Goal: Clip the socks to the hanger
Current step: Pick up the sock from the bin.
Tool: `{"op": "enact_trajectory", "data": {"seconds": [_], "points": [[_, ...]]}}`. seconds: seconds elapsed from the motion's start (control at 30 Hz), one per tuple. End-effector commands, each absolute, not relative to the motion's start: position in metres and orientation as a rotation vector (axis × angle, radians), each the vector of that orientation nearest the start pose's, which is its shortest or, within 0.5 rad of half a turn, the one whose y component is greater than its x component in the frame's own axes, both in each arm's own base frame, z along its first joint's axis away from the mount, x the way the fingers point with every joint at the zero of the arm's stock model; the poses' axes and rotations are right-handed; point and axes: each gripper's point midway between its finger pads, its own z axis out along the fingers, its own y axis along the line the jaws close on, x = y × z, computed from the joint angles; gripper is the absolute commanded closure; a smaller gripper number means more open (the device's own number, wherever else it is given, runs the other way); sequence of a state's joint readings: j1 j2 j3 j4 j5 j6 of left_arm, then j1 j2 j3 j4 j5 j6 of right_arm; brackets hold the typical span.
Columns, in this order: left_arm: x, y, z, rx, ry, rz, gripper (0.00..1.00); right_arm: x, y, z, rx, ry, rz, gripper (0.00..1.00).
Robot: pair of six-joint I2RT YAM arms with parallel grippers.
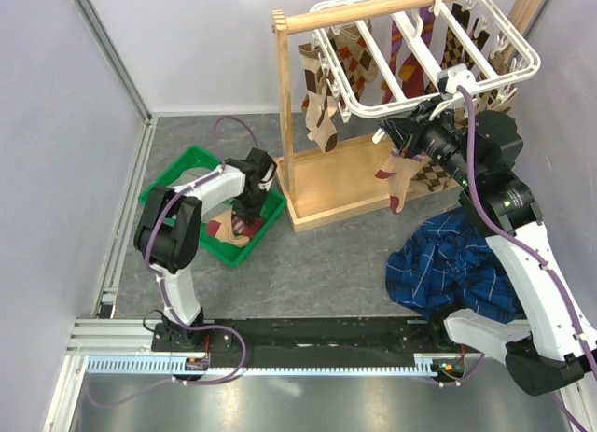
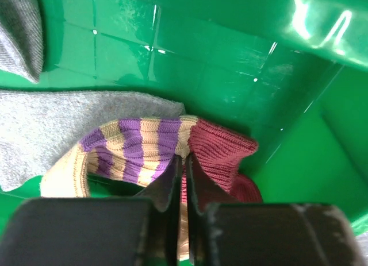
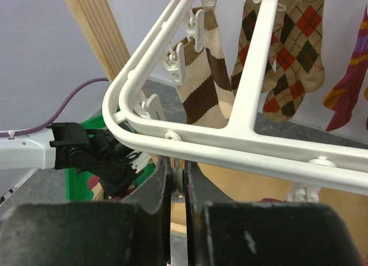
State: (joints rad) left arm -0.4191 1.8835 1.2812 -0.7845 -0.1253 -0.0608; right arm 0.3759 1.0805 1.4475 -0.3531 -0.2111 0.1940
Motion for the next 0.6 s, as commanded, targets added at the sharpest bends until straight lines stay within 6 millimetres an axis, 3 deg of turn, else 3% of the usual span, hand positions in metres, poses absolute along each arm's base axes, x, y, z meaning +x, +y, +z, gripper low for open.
{"op": "enact_trajectory", "data": {"seconds": [0.0, 0.33, 0.37, 0.53, 0.57], "points": [[0.329, -0.131, 0.048, 0.530, 2.806, 0.062, 0.98, 0.302, 0.172, 0.444, -0.339, 1.591, 0.616, 0.90], [0.335, -0.121, 0.109, 0.326, 2.652, -0.022, 0.98, 0.300, 0.173, 0.449, -0.341, 1.579, 0.627, 0.90], [0.336, -0.120, 0.122, 0.288, 2.614, -0.056, 0.98, 0.299, 0.173, 0.449, -0.340, 1.579, 0.628, 0.90], [0.342, -0.106, 0.145, 0.087, 2.542, -0.190, 0.98, 0.298, 0.173, 0.452, -0.341, 1.571, 0.632, 0.90], [0.340, -0.112, 0.154, 0.051, 2.521, -0.273, 0.98, 0.298, 0.173, 0.451, -0.340, 1.573, 0.633, 0.90]]}}
